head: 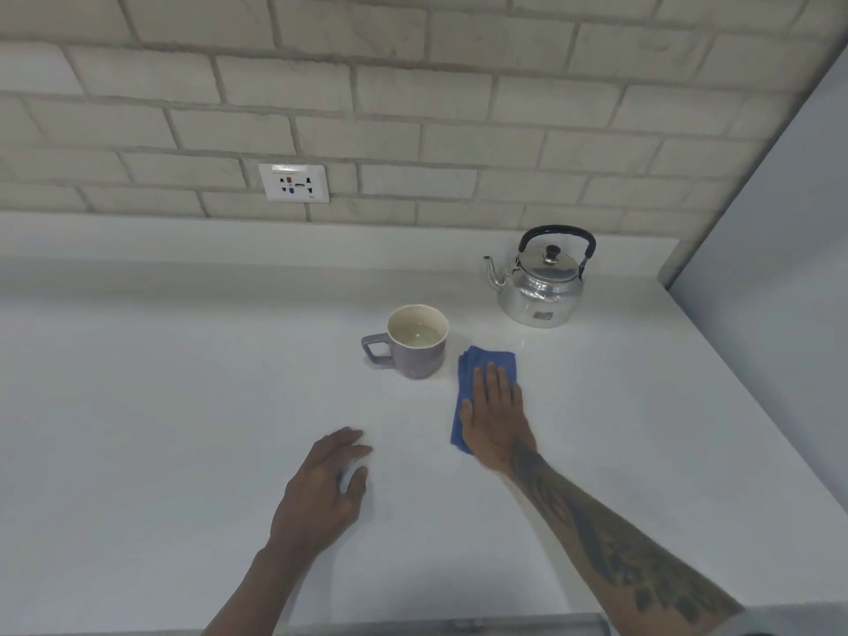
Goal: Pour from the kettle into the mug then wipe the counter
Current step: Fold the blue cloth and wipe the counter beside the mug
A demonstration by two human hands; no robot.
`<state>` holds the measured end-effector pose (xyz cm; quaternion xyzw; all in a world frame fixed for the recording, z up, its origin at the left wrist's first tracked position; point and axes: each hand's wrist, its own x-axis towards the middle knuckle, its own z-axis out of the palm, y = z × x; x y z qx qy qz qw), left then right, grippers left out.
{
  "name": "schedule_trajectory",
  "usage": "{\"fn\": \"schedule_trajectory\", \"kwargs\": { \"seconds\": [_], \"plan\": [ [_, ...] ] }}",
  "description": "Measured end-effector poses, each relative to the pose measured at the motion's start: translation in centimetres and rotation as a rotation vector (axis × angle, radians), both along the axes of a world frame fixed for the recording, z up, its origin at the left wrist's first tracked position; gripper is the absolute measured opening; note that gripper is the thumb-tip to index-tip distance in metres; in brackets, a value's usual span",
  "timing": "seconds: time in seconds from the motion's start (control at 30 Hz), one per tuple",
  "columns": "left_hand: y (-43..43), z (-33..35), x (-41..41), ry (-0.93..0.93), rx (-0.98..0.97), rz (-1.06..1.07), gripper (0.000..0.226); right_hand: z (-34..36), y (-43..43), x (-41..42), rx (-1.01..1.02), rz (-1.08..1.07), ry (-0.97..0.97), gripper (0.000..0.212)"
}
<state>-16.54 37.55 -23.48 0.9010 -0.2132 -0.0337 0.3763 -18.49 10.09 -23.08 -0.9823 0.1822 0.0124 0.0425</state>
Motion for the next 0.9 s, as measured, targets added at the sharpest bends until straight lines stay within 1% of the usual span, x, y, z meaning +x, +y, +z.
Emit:
{"fn": "schedule_trajectory", "kwargs": {
  "seconds": [0.17, 0.23, 0.33, 0.4, 0.47, 0.57, 0.6, 0.7, 0.8, 0.83, 0.87, 0.9],
  "plan": [
    [0.0, -0.3, 0.0, -0.016, -0.009, -0.022, 0.032, -0.2, 5.4, -2.8, 0.046, 0.08, -0.035, 0.074],
    [0.1, -0.6, 0.1, -0.026, -0.002, -0.04, 0.033, 0.2, 7.3, -4.1, 0.064, 0.115, -0.028, 0.074],
    [0.1, -0.8, 0.2, -0.033, 0.007, -0.045, 0.033, 0.0, 9.2, -5.7, 0.018, 0.097, 0.007, 0.076],
    [0.1, -0.8, 0.2, -0.039, 0.019, -0.044, 0.034, -0.2, 9.8, -6.2, 0.074, 0.059, 0.061, 0.075],
    [0.2, -0.8, 0.3, -0.052, 0.038, -0.055, 0.034, 0.6, 9.8, -6.4, 0.096, 0.052, 0.066, 0.077],
    [0.0, -0.5, 0.2, -0.053, 0.063, -0.055, 0.034, 2.4, 9.0, -5.9, 0.169, 0.152, 0.07, 0.088],
    [-0.2, -0.3, 0.2, -0.045, 0.065, -0.043, 0.034, 2.9, 8.6, -5.7, 0.177, 0.165, 0.039, 0.087],
    [-0.9, 0.2, -0.2, -0.02, 0.115, 0.006, 0.034, 4.1, 6.7, -4.8, 0.166, 0.133, -0.082, 0.065],
    [-2.5, 1.7, -1.3, -0.043, 0.215, 0.04, 0.028, 5.0, 4.6, -3.7, 0.185, 0.102, -0.104, 0.041],
    [-3.3, 2.6, -2.0, -0.036, 0.244, 0.065, 0.026, 5.3, 4.1, -3.3, 0.183, 0.098, -0.108, 0.037],
    [-4.0, 3.5, -2.7, -0.011, 0.271, 0.089, 0.03, 5.5, 3.5, -2.9, 0.176, 0.098, -0.111, 0.037],
    [-4.8, 4.3, -3.5, 0.029, 0.309, 0.113, 0.04, 5.7, 3.0, -2.5, 0.167, 0.099, -0.108, 0.037]
  ]
}}
